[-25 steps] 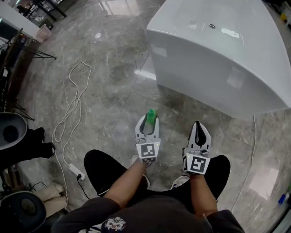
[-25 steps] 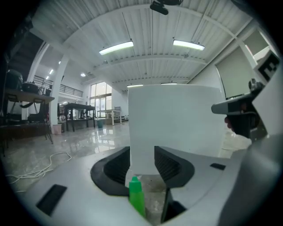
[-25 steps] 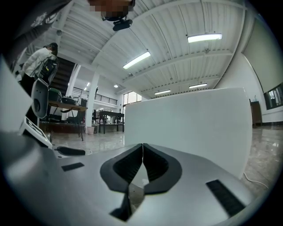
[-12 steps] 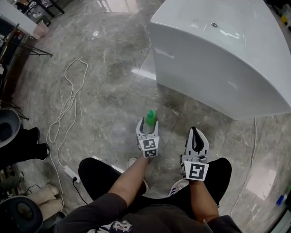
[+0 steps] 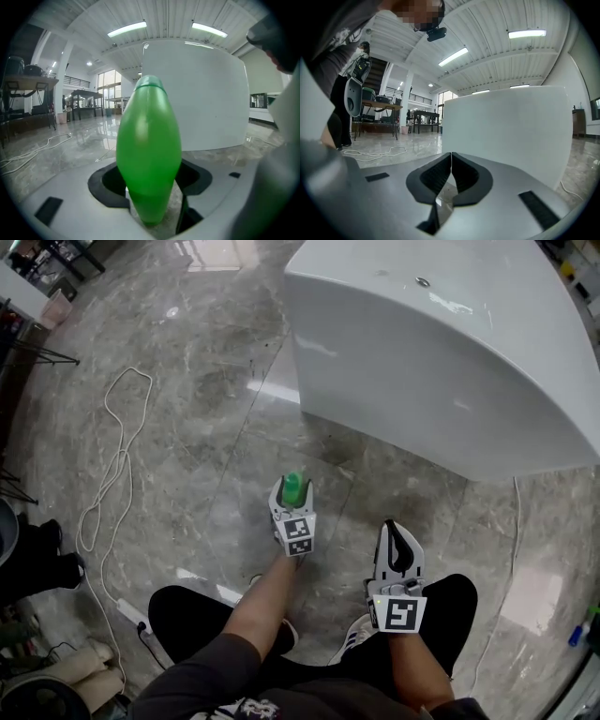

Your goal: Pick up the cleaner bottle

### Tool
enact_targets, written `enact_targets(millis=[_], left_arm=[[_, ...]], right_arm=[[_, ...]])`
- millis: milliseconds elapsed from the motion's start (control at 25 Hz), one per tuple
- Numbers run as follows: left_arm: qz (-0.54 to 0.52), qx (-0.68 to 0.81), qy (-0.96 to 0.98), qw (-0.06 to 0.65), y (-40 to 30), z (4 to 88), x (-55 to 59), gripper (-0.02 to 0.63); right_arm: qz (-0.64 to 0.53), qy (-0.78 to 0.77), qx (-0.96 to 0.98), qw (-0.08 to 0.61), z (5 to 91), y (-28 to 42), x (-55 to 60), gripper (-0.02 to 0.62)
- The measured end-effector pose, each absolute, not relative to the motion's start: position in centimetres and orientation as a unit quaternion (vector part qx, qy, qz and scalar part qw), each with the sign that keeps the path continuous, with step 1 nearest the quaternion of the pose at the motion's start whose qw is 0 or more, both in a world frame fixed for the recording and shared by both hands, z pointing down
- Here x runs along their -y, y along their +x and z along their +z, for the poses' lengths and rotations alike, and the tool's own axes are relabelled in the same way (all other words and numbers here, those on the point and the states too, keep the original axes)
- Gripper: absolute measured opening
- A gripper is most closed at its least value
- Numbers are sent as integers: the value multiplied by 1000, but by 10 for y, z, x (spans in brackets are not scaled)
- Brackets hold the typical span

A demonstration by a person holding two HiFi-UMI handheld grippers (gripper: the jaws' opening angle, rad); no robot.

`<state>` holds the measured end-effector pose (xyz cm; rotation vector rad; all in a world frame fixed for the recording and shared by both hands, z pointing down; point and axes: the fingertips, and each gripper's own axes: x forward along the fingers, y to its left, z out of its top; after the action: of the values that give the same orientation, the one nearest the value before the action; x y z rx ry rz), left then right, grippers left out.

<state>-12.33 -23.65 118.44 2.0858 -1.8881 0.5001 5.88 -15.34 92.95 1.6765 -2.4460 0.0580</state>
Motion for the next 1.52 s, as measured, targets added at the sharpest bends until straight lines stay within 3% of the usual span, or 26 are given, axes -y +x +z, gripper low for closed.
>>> enact_targets(millis=[280,400,920,1160,1520], left_arm=[[163,653,728,129,-120,1187,253,265],[166,654,728,123,-120,1189,257,190],[151,640,743,124,-109,1152,277,181],[128,621,766,108,-94,1058,291,181],[83,592,799,65,-65,825,283,179]], right_arm=[[21,568,816,101,937,65,150,17],[22,568,815,112,941,65,152,17],[27,573,813,100,939,69,156,17],[30,599,795,93,890,76,156,17],[30,636,766,86,723,98,155,17]])
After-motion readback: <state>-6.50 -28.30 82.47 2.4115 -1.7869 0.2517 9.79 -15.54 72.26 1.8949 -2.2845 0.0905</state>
